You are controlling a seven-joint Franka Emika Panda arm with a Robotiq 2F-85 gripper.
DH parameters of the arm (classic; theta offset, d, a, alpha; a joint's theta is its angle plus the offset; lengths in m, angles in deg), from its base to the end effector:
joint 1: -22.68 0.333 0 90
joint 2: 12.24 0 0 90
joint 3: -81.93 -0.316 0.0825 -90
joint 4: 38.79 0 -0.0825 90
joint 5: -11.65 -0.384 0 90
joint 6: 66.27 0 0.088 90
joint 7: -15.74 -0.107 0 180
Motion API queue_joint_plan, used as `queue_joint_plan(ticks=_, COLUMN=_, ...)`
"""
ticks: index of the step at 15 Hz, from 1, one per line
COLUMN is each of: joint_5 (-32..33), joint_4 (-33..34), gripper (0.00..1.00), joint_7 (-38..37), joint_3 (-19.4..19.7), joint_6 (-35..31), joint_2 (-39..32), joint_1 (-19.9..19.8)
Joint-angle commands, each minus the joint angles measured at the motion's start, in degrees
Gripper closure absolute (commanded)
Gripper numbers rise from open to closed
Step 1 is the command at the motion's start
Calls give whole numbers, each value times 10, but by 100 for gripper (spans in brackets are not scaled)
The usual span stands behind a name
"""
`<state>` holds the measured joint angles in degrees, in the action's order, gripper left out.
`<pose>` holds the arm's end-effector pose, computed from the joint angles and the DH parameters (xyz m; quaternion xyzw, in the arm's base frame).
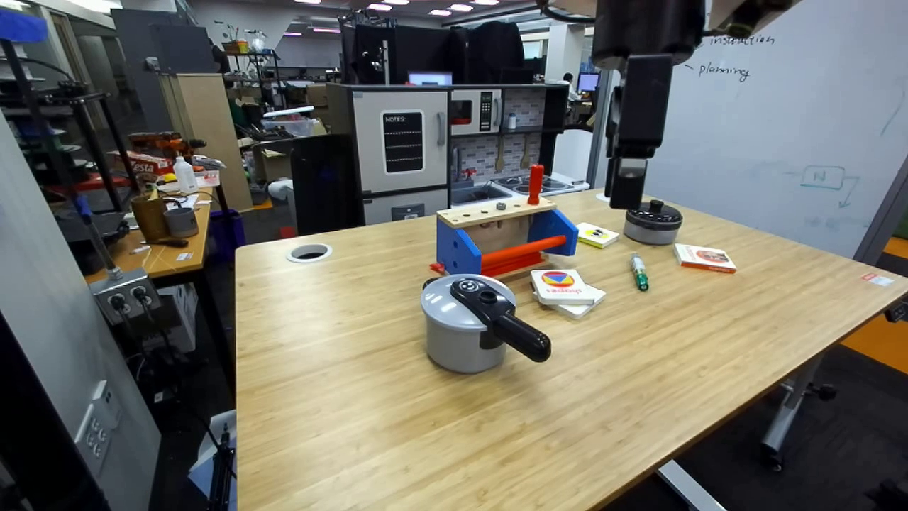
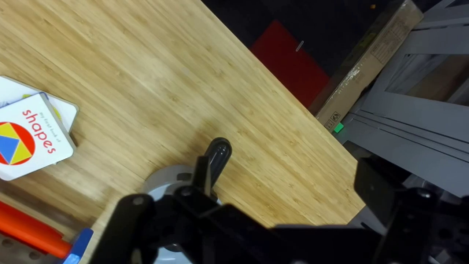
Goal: Move the gray pot to the right
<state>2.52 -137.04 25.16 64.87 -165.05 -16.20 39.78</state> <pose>0.4725 0.3330 0.5330 -0.9298 -0.3562 0.0467 0.0802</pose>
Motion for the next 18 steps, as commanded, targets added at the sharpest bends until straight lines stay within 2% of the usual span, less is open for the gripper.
queue_joint_plan(ticks=1, joint_5=1, joint_4=4, gripper=0, joint_7=-1, joint_3=0, joint_6=3, joint_2=-2, joint_1=0)
queue_joint_plan(ticks=4, joint_5=1, joint_4=4, gripper=0, joint_7=-1, joint_3=0, joint_6=3, joint_2=-2, joint_1=0)
queue_joint_plan(ticks=6, joint_5=6, joint_4=11, gripper=0, joint_7=-22, joint_3=1, joint_6=31, joint_2=-11, joint_1=0)
queue_joint_plan(ticks=10, joint_5=-28, joint_4=35, gripper=0, joint_7=-121, joint_3=2, joint_6=101, joint_2=-52, joint_1=2)
queue_joint_plan(ticks=14, joint_5=-44, joint_4=81, gripper=0, joint_7=-174, joint_3=-3, joint_6=141, joint_2=-98, joint_1=17)
queue_joint_plan(ticks=18, joint_5=-18, joint_4=137, gripper=0, joint_7=-204, joint_3=-4, joint_6=150, joint_2=-138, joint_1=42)
